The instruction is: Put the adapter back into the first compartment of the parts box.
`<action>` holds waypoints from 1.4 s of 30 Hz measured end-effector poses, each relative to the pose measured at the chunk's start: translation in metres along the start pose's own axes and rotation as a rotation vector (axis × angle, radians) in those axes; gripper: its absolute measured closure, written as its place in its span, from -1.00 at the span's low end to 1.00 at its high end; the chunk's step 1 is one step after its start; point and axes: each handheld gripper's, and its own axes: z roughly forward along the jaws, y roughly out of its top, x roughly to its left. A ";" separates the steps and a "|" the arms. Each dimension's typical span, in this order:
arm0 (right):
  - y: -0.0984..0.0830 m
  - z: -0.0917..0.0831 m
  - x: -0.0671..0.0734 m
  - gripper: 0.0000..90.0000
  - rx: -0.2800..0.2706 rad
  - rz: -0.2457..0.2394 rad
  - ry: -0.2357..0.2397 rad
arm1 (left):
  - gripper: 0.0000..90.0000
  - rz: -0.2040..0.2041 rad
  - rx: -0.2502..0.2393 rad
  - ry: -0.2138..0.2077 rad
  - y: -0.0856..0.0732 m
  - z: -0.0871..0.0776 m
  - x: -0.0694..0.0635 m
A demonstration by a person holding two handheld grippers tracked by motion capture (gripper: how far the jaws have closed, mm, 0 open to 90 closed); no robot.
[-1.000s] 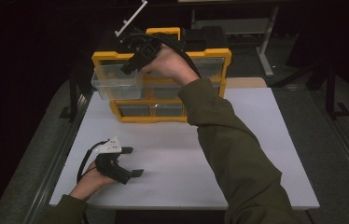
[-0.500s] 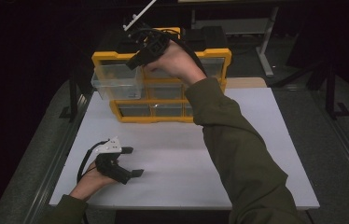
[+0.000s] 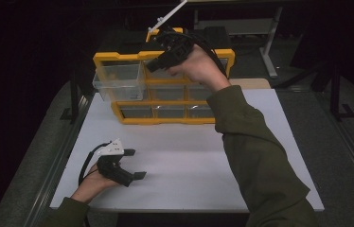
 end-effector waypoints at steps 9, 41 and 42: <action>-0.026 -0.005 0.001 0.97 0.005 0.008 -0.001 | -1.00 -0.003 -0.001 0.007 0.001 0.000 0.000; -0.147 0.008 0.013 -0.19 -0.020 0.060 -0.063 | -1.00 0.003 0.003 0.004 -0.001 -0.001 0.000; -0.156 0.009 0.015 -0.24 -0.020 0.062 -0.066 | -1.00 0.004 0.006 0.002 -0.002 0.000 0.000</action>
